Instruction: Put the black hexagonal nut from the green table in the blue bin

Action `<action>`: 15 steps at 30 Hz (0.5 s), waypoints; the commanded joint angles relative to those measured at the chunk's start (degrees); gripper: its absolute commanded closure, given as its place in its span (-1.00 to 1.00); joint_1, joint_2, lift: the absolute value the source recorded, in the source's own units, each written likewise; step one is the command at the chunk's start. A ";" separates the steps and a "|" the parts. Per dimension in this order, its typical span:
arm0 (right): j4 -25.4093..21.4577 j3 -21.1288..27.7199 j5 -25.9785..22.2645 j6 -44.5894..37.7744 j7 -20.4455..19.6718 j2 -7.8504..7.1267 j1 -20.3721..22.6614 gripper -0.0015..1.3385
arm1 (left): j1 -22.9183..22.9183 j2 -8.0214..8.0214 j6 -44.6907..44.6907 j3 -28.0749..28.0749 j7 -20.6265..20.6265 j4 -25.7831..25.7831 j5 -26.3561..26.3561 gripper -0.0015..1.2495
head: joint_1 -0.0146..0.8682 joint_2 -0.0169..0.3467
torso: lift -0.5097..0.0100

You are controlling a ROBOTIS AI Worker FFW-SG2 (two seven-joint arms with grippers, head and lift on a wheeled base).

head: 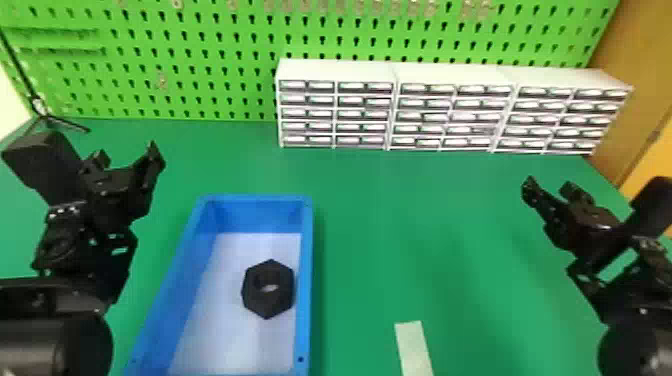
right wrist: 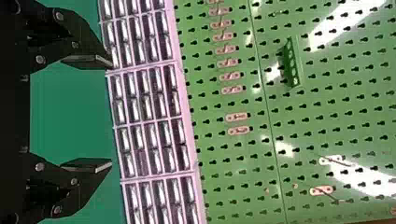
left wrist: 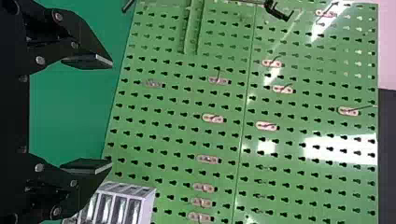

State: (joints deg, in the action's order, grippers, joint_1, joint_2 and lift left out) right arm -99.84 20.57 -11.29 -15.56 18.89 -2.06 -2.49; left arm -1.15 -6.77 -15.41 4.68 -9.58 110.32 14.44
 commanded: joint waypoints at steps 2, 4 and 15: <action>0.00 -0.26 0.04 0.00 0.00 -0.14 -0.06 -0.23 | 0.09 0.00 0.29 -0.46 0.00 -0.02 0.06 -0.21 | 0.60 -0.86 | 0.59; 0.00 -0.26 0.04 0.00 0.00 -0.14 -0.06 -0.23 | 0.09 0.00 0.29 -0.46 0.00 -0.02 0.06 -0.21 | 0.60 -0.86 | 0.59; 0.00 -0.53 0.04 -0.09 0.00 -0.32 -0.06 -0.23 | -0.08 0.00 0.29 -0.55 0.00 -0.02 0.14 -0.21 | 0.60 -0.86 | 0.59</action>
State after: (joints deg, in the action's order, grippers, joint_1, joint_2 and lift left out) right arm -99.84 20.09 -11.25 -15.57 18.89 -2.28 -2.55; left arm -1.13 -6.77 -15.12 4.13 -9.57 110.30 14.55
